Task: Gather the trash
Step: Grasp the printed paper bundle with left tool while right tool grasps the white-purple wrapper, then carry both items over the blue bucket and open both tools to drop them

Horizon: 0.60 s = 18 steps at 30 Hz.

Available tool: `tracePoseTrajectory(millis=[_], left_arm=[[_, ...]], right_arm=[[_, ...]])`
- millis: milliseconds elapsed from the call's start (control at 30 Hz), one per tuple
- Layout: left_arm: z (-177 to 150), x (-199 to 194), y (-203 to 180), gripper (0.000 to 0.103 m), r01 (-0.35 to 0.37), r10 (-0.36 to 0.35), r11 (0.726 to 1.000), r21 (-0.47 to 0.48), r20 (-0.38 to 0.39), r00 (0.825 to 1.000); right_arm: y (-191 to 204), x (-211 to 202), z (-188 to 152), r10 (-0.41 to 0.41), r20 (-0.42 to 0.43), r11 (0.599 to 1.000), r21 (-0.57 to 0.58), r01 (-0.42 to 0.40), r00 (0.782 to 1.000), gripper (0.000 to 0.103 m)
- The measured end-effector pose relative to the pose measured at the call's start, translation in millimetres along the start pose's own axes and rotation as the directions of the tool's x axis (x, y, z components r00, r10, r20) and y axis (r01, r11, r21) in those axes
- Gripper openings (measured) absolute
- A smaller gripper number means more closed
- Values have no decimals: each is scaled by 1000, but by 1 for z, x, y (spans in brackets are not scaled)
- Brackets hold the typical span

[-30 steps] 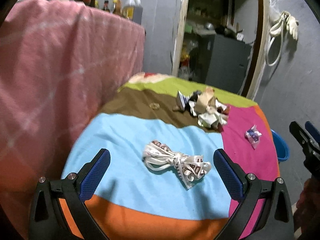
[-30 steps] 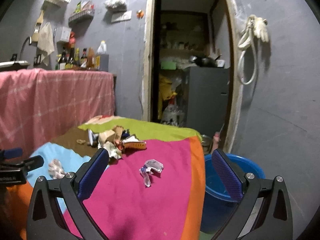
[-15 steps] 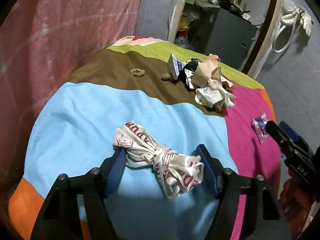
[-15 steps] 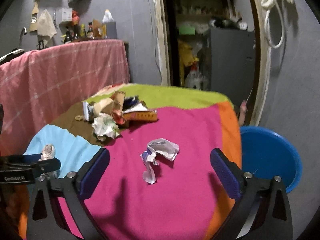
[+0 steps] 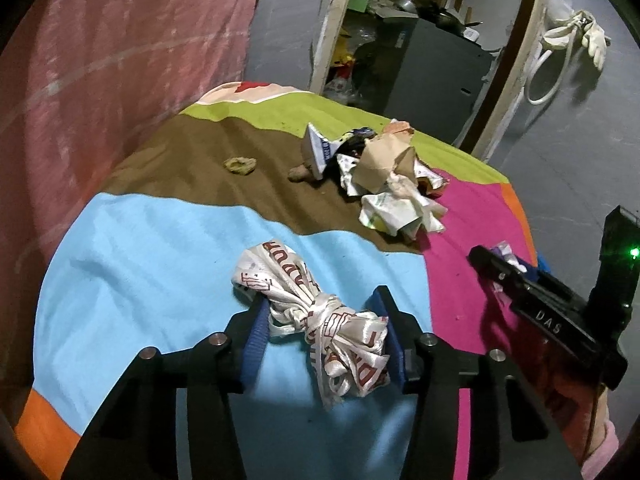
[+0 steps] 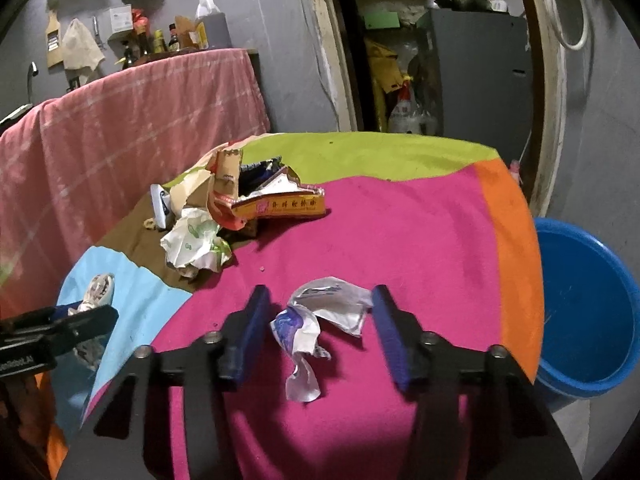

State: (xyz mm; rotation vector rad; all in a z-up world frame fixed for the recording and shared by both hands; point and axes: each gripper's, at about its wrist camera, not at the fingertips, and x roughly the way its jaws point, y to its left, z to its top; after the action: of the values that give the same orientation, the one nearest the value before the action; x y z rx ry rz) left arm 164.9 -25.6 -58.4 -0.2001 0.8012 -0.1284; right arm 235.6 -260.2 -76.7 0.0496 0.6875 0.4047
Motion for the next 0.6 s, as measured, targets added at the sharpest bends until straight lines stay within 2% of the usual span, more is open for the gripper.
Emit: tracePoseTrajectory(millis=[267,467,600], left_arm=[[-1,-2,-10,32,33,-33,999,31,9,999],[0,-10,-24,29,81,-83,996,48,42,996],[7,-22,-46,29,123,-132,989,80,114,985]], right_arm=[[5,-10,-13,11,25,1000,-5,-11,1000,26],[7,-35,-16,10,118,1000,-3,-9,993,24],[7,-65,-7,-8,220,1000,-11,10,976,24]])
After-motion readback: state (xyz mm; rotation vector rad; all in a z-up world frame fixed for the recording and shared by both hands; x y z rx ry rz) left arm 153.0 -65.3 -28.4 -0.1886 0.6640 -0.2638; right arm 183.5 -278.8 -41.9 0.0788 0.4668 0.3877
